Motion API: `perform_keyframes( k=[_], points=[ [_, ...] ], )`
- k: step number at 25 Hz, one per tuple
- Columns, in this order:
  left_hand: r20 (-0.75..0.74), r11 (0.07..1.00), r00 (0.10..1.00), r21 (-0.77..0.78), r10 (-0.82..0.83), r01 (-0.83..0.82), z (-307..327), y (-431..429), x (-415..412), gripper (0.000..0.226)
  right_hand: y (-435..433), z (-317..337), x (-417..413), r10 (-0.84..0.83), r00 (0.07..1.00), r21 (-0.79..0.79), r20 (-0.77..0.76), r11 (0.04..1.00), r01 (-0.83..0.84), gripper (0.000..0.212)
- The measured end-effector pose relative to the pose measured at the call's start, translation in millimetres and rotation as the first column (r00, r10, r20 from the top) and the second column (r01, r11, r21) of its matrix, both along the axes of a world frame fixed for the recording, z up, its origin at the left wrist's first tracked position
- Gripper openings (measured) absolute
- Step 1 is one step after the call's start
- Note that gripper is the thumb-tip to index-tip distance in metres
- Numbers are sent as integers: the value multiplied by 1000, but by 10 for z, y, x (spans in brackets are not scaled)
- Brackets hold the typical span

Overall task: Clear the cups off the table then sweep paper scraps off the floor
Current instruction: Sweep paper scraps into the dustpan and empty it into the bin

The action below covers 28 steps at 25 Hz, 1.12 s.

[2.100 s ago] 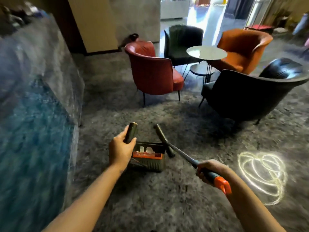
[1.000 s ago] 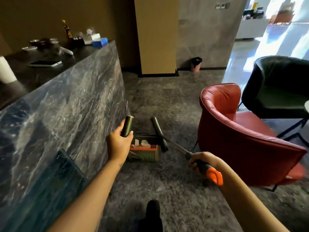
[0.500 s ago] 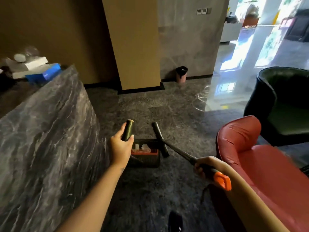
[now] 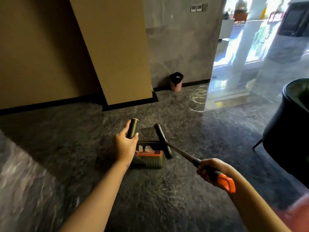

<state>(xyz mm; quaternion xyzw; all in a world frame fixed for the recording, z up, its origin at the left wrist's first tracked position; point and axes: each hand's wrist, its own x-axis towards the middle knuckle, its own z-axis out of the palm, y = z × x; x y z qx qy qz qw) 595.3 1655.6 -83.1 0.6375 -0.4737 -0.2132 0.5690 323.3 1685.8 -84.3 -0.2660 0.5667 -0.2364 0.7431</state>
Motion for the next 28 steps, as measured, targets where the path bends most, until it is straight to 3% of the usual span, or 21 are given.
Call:
perform_keyframes(
  k=[8, 17, 22, 28],
  points=[
    [-14, 996, 997, 30, -79, 80, -419, -3856, 1, 55, -3628, -327, 65, -21, 988, -22, -156, 1000, 18, 29],
    [104, 986, 984, 99, -142, 132, -231, -7960, -373, 50, -7361, -287, -445, -143, 984, 50, -108, 988, 149, 26],
    [180, 994, 979, 74, -92, 79, -464, -10258, -638, 46, -9625, -453, -746, -60, 979, -9, -195, 998, 59, 23],
    [265, 991, 963, 132, -49, 14, -177, -12644, -822, 46, -12198, -177, -1105, -112, 988, 46, -105, 992, 118, 32]
  ],
)
